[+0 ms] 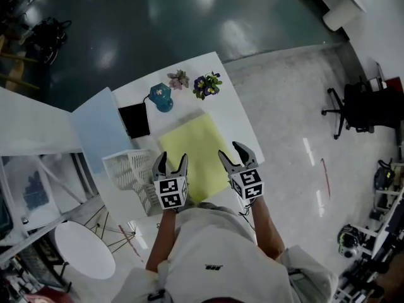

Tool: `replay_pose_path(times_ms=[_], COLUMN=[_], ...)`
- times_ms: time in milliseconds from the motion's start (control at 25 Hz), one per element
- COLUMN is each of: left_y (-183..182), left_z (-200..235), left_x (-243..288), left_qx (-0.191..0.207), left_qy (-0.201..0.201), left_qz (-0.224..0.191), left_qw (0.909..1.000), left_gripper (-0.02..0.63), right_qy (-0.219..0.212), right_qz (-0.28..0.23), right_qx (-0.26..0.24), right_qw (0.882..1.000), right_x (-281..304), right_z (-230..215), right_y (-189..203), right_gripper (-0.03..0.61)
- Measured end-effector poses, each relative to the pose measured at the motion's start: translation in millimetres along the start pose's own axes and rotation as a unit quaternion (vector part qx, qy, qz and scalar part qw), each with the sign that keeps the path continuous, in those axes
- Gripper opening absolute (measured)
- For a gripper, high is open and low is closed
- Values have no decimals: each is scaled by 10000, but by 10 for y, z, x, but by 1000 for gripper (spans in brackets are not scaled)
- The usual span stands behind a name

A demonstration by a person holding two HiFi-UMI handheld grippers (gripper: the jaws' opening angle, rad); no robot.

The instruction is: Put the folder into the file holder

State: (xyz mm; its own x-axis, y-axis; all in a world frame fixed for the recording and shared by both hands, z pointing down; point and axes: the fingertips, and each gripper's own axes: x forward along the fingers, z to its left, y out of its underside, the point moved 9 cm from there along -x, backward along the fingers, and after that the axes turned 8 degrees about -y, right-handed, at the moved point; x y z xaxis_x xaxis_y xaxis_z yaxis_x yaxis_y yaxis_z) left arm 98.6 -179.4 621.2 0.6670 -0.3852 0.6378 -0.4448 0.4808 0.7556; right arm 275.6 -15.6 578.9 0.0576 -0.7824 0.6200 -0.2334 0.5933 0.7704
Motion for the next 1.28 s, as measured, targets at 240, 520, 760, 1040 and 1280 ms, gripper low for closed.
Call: replay_pose_path(times_ms=[240,520,760,1040,1280], left_y=[92,206,317,405,543], left_z=[90,214,280,263,194], left_x=[291,500,636,733,824], left_qx=[-213,-449,-911,-1291,-1436], left_qy=[-20,-259,-348,-408,-303], left_qz=[350,693,902,1093,1246], left_qw=[9992,9963,9911,9847,9813], left_gripper=[327,356,376,410,425], right_qy=[-232,-425,-891,-1499,-1872], right_qz=[235,605,960,1363,1550], right_qx=[115,39,73,245,547], right_qw=[9994,9973,9914,9790,9685], right_x=[384,730,1007,1274,1427], right_z=[-146,-343,-504,-702,-766], right_y=[-25,31,114,267,406], right_gripper=[234,242,250,304,342])
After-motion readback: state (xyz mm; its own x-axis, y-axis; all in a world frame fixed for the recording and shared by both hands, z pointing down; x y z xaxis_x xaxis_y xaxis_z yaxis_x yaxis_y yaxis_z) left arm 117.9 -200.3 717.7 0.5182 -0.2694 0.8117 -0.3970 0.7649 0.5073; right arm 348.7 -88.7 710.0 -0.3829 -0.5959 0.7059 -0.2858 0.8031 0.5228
